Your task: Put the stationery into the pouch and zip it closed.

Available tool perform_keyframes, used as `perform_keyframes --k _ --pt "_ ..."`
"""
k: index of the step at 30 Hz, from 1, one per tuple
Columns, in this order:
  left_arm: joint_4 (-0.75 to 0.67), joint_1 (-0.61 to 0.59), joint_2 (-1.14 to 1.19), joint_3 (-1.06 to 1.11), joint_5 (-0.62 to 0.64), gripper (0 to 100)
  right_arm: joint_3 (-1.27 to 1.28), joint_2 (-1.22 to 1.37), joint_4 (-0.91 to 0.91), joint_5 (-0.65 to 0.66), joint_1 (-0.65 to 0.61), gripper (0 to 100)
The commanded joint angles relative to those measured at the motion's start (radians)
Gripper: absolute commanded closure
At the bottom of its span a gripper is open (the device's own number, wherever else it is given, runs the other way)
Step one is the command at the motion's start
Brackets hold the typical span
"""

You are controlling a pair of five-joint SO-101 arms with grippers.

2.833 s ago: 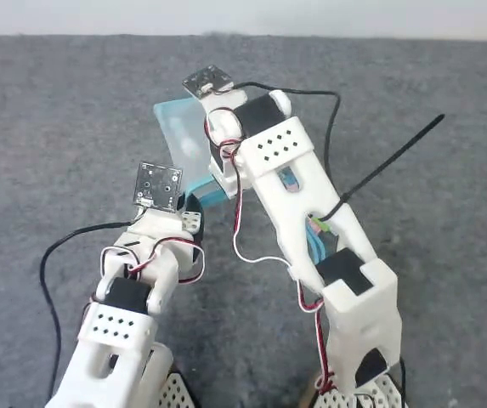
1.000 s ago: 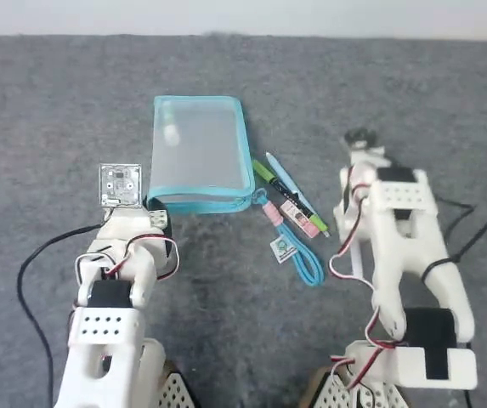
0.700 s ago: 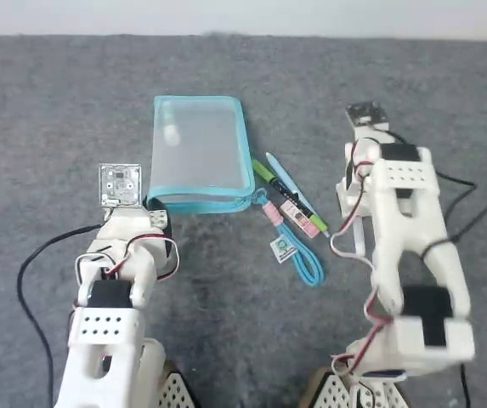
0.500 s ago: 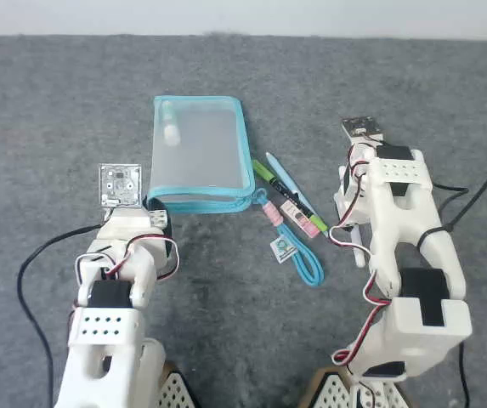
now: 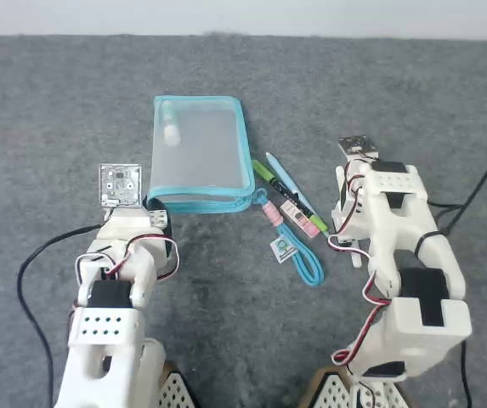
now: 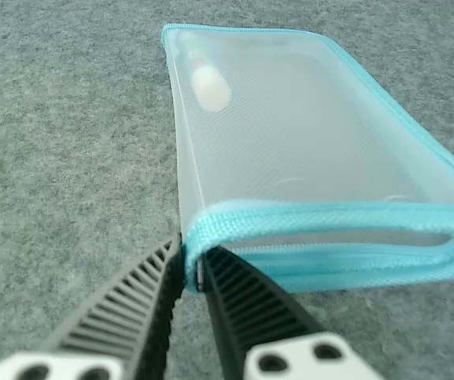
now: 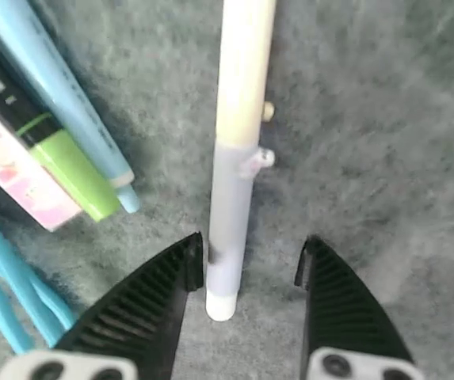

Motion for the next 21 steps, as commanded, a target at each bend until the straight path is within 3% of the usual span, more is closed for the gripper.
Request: perform_keyframes --k 1,5,11,16,21 --pt "-0.037 0.002 -0.020 -0.005 -0.005 99 -0.003 -0.004 -0.021 0.037 0.021 86.1" --pt "-0.037 0.002 -0.020 -0.005 -0.005 99 -0.003 -0.004 -0.021 0.037 0.022 99.5" --pt "-0.037 0.002 -0.020 -0.005 -0.005 99 -0.028 -0.045 0.042 0.038 0.065 99.2" --pt "-0.040 0.002 -0.020 -0.005 -0.005 99 -0.054 -0.272 0.180 0.048 0.094 99.2" --pt "-0.043 0.003 -0.018 -0.005 -0.005 99 -0.054 -0.568 0.360 0.166 -0.061 99.2"
